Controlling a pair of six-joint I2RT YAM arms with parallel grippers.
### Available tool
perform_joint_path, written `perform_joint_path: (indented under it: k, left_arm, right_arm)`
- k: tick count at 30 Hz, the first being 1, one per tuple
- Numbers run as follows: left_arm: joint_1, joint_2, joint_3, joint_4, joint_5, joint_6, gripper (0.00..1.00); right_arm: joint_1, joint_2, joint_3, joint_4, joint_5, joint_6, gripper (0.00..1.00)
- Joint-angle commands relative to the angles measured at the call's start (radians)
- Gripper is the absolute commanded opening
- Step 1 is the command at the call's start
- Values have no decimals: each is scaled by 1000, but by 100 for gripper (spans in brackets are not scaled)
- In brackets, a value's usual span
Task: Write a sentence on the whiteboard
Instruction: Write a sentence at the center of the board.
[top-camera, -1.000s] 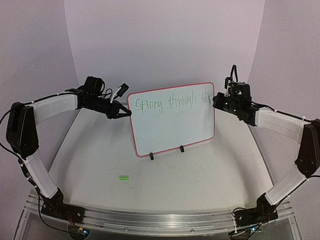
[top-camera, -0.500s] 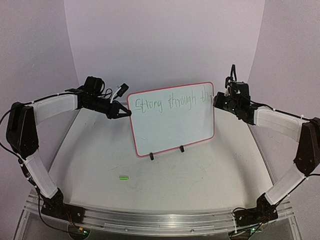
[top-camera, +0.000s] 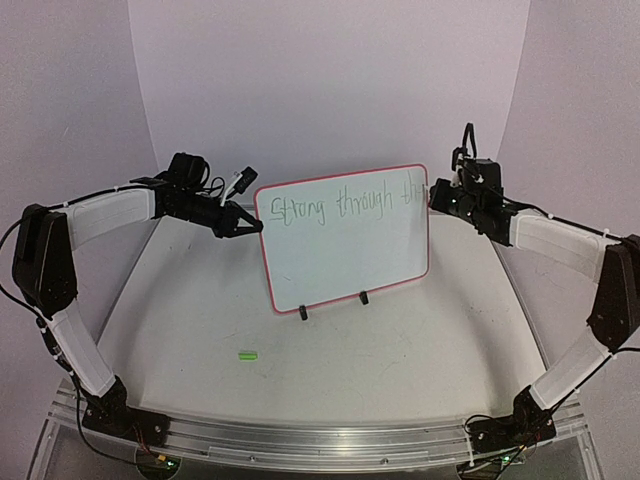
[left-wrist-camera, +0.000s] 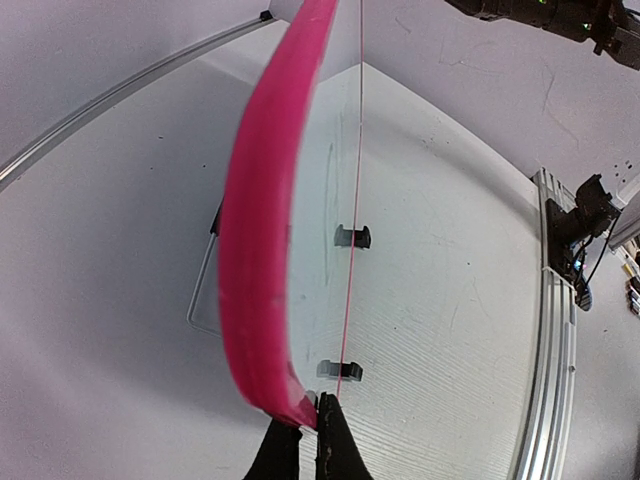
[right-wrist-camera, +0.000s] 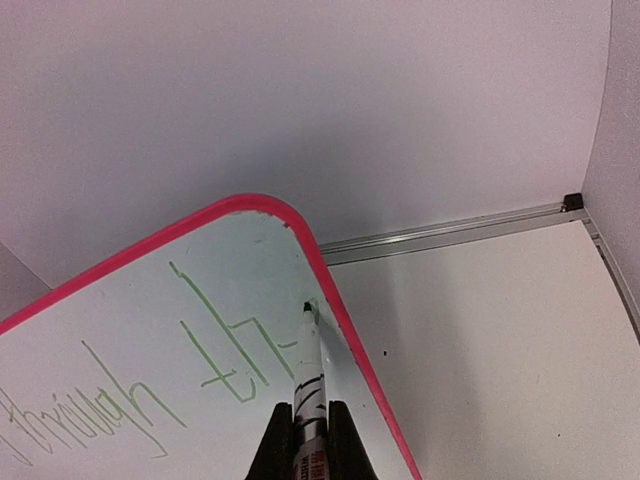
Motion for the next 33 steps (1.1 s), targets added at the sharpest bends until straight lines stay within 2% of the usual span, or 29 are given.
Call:
perform_joint_path:
  k: [1, 22, 33]
  left_arm:
    - [-17, 26, -5, -89, -62, 82, 0]
    - [-18, 31, -5, -90, -62, 80, 0]
    - [-19, 30, -5, -91, -64, 81, 0]
  right_arm:
    - [-4, 6, 12, 19, -51, -15, 0]
    - [-5, 2, -70, 21, -63, 7, 0]
    - [-4, 28, -33, 10, 44, 20, 0]
